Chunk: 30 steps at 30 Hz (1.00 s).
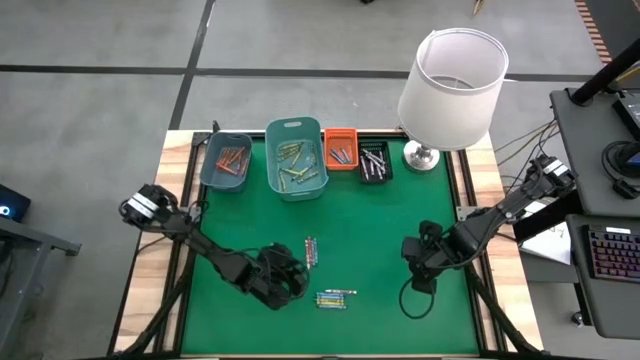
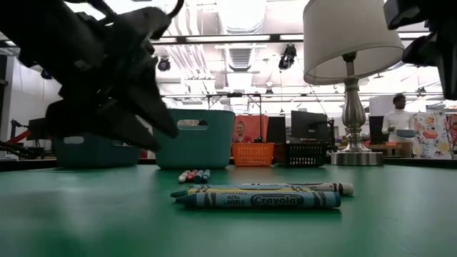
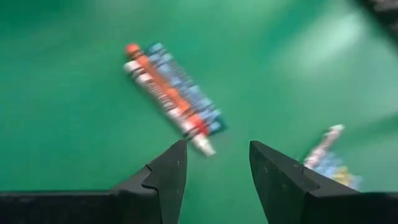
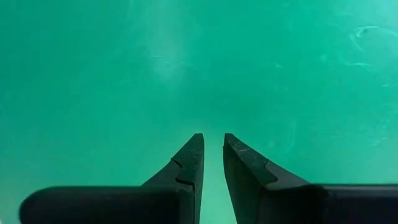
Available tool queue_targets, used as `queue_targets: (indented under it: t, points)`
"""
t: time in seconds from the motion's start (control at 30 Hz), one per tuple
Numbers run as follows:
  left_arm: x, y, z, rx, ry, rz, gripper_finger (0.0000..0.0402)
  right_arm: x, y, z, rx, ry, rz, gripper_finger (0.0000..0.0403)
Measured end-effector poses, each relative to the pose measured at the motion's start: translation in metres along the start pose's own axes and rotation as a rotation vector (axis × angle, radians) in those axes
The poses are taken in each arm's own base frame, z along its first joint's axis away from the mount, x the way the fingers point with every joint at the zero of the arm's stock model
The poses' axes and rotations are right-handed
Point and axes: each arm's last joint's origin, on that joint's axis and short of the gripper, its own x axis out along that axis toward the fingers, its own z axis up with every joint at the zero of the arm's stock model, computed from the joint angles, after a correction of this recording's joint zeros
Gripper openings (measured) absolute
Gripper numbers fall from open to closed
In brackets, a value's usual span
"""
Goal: Sort crayons
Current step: Put the white crayon into the black bin
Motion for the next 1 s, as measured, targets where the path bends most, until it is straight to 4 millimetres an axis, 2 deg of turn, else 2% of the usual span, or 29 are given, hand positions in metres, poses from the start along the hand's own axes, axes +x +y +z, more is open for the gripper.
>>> queue_targets:
  t: [0.17,0.37,0.53,1.0]
  points:
    - [0.003,0.001,0.003,0.029,0.020,0.108,0.0158,0.003,-0.003,0.000,-0.002,-0.051,-0.060,0.0052]
    - [0.018,0.004,0.002,0.008,0.040,0.143,0.0158,0.002,-0.004,0.002,-0.005,-0.120,-0.120,0.0052]
    - [0.023,0.003,0.002,-0.003,0.022,0.154,0.0158,0.002,-0.005,0.003,-0.008,-0.141,-0.140,0.0052]
    - [0.029,0.004,0.011,-0.007,-0.143,0.182,0.0158,0.002,-0.005,0.004,-0.010,-0.163,-0.156,0.0052]
